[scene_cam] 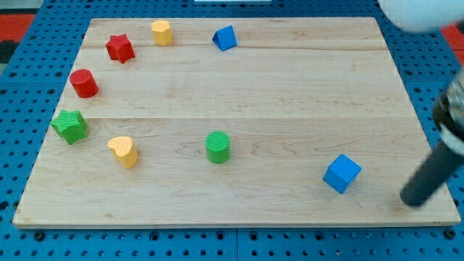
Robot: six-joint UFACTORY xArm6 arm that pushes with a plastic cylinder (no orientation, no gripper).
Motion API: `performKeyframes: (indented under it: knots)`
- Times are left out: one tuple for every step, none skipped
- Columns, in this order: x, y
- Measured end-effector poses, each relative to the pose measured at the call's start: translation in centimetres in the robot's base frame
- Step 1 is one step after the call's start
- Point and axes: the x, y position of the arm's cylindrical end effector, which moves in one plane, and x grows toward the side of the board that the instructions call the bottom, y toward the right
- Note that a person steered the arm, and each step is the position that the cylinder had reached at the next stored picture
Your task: Move the green star on the top of the yellow heart
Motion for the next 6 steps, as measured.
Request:
performKeyframes:
  knots:
    - [0.7,-6.0]
    - [0.5,-21.0]
    - [-0.7,-35.0]
    - [-3.5,-45.7]
    - [-7.4,-52.7]
    - [-11.9,-53.2]
